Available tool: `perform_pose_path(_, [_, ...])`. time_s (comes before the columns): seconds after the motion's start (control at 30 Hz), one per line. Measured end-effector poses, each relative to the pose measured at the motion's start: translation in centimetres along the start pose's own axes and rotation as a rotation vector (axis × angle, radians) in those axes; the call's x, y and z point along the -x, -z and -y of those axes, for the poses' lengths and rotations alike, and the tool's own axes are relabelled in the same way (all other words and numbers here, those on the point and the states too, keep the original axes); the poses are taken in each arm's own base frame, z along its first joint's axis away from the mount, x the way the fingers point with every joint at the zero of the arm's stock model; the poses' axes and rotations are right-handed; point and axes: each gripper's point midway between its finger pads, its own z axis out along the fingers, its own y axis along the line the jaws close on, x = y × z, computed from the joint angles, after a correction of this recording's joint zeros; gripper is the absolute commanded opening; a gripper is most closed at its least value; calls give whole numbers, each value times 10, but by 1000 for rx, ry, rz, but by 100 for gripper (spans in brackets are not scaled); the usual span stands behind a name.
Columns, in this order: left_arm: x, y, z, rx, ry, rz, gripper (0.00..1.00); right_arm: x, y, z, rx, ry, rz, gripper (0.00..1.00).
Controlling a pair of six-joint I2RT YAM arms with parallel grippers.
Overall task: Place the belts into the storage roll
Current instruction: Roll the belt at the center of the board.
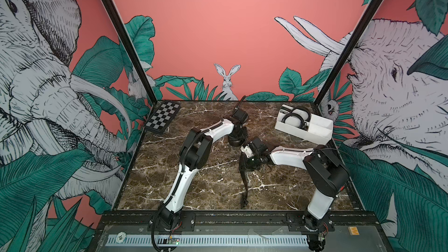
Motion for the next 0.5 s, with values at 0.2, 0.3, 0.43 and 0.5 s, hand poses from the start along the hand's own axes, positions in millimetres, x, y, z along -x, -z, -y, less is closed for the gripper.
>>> perform_pose_path(0.2, [1,-1,1,-14,7,-1,0,30,-24,-53,249,-15,31,55])
perform_pose_path(0.3, [2,-1,1,-24,13,-2,0,32,-22,-60,282,-21,36,65])
perform_pose_path(0.43, [2,-2,2,-35,19,-4,0,32,-17,-59,281,-24,34,70])
perform_pose_path(0.5, [2,-2,2,-40,22,-5,0,28,-10,-54,254,-25,23,72])
